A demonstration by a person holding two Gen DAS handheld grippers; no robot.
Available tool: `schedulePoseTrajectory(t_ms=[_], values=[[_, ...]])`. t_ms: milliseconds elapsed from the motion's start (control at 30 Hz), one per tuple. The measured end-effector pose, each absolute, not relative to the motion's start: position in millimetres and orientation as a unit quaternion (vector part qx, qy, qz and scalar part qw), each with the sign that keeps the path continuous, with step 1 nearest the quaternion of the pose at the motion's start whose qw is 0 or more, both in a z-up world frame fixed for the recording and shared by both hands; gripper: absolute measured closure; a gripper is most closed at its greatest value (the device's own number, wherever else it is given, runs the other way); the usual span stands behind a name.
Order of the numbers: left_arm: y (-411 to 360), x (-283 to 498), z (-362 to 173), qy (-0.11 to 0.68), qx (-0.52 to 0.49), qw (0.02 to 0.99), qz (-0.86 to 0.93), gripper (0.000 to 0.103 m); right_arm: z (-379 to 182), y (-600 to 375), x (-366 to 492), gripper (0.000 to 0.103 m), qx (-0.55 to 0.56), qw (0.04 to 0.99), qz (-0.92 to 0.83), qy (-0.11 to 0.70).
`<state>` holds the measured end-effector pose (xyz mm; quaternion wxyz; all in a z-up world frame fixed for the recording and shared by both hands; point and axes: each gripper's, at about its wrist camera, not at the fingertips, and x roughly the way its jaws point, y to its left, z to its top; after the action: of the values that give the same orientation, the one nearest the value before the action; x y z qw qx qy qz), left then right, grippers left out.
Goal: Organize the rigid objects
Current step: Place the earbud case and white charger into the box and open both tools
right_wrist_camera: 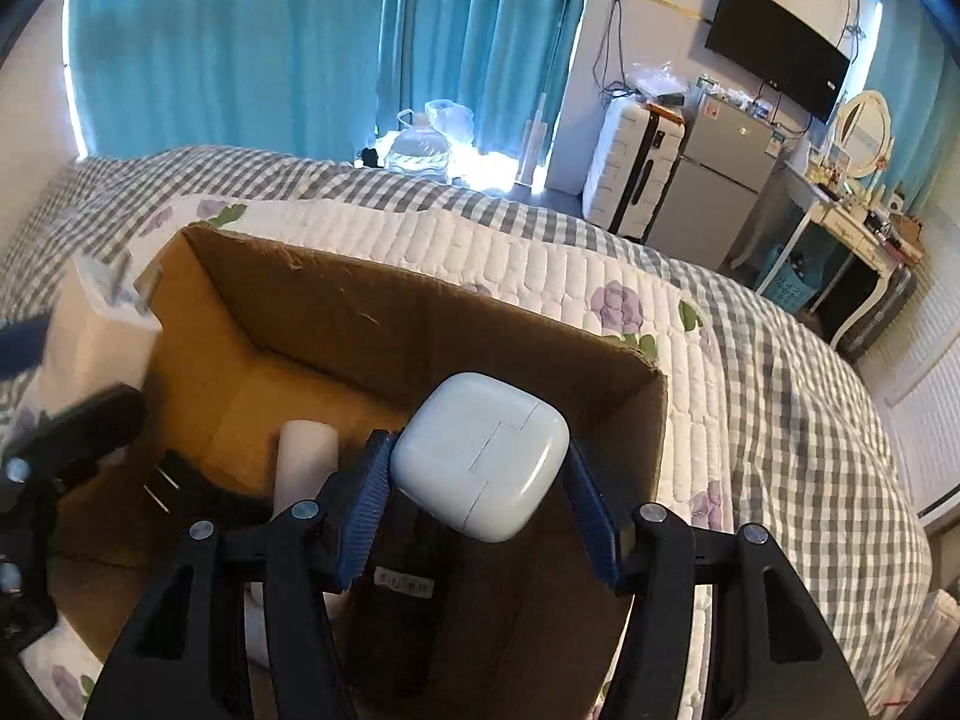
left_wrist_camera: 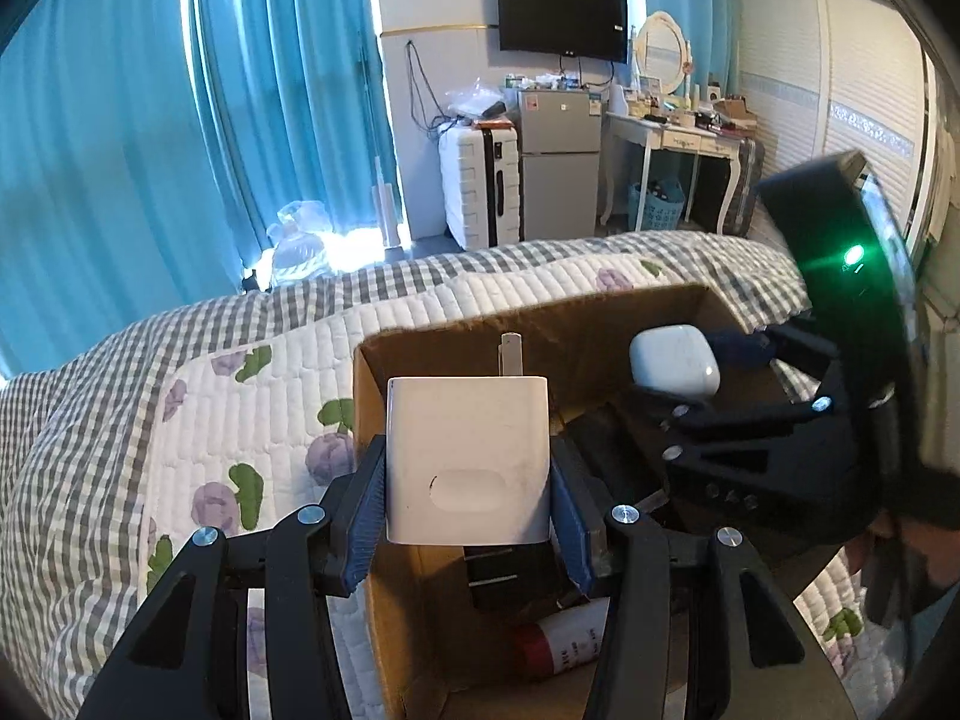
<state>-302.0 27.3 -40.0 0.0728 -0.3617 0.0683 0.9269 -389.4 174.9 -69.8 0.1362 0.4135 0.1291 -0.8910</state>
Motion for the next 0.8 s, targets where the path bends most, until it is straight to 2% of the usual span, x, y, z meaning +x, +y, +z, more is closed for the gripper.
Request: schedulePoseTrajectory(t_ms=[133, 433, 533, 800], values=[[32, -296, -44, 0.074, -0.369, 0.073, 0.923, 0.053, -67, 179, -380, 0.039, 0.401, 0.151, -0.896, 0.116], [44, -286, -39, 0.078, -0.377, 0.078, 0.92, 0.053, -31, 207, -325, 0.035, 0.36, 0.106, -0.923, 0.079], [47, -302, -39, 0.05, -0.398, 0.089, 0.912, 0.053, -17, 221, -313, 0.03, 0.342, 0.089, -0.933, 0.065], [67, -337, -57, 0.05, -0.407, 0.081, 0.908, 0.053, -14, 239, -326, 0.03, 0.317, 0.072, -0.945, 0.035]])
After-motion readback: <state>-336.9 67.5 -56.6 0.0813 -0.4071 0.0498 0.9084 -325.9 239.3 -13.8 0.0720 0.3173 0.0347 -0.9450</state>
